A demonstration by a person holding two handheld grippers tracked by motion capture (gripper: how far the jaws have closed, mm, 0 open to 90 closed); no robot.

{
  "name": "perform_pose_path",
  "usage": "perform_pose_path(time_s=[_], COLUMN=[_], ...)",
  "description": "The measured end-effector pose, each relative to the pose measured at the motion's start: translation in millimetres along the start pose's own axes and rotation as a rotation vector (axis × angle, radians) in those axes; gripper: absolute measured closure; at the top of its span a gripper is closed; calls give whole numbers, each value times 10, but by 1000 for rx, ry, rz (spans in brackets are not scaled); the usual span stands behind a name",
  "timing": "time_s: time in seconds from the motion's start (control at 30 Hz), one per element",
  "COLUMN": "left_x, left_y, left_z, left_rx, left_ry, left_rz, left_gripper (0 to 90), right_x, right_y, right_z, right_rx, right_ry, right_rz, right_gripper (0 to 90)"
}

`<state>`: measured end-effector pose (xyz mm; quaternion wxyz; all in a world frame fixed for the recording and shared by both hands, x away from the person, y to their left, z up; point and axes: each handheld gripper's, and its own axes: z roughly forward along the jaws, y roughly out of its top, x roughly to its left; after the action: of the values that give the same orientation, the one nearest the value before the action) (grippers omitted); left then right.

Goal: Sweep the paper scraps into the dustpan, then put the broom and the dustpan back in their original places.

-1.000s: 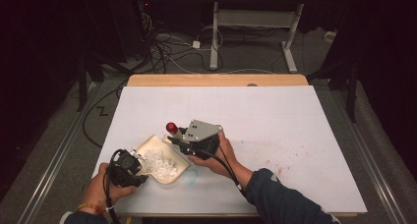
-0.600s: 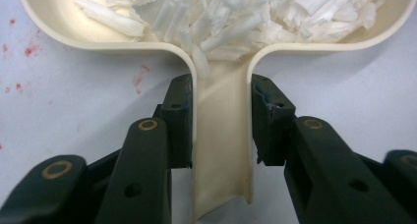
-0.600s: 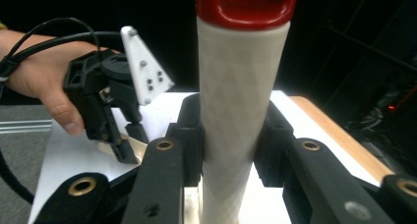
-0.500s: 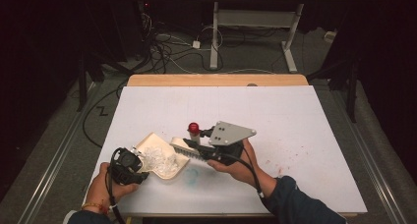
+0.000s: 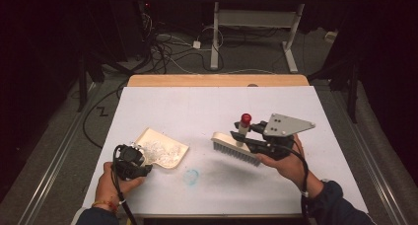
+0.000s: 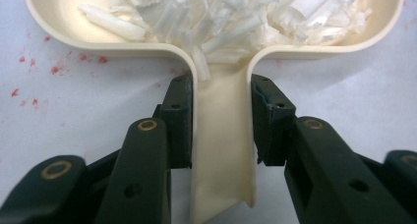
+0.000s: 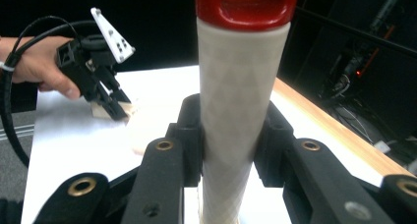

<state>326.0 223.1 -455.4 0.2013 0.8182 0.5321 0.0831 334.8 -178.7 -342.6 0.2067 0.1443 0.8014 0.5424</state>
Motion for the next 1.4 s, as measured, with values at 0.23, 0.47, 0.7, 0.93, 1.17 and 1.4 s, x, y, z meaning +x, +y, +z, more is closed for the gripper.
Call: perform_pose_path(time_s=[0.23,0.47,0.7,0.93,1.17,1.4], left_x=[-92,-369,-417,-455,-480,-458], left_y=[0,-83,-168,-290,-311,-304], left_z=[25,11,-123,-242,-194,-112], left_rx=[3,9,-118,-364,-447,-431], left_ry=[-10,-38,32,93,105,122], left_rz=[-44,-10,108,249,314,322], left_gripper=[459,297,224,200,198,194], right_x=[-214,-313,-429,-560,-646,-796], right_y=[-219,-387,-521,-574,-598,-564], right_z=[-474,-779,-753,-704,-633,-435], right_rx=[62,122,179,151,135,153], right_ry=[37,71,62,1,-56,-95], right_rz=[56,107,155,200,212,222], right_gripper=[699,698,696,680,655,638])
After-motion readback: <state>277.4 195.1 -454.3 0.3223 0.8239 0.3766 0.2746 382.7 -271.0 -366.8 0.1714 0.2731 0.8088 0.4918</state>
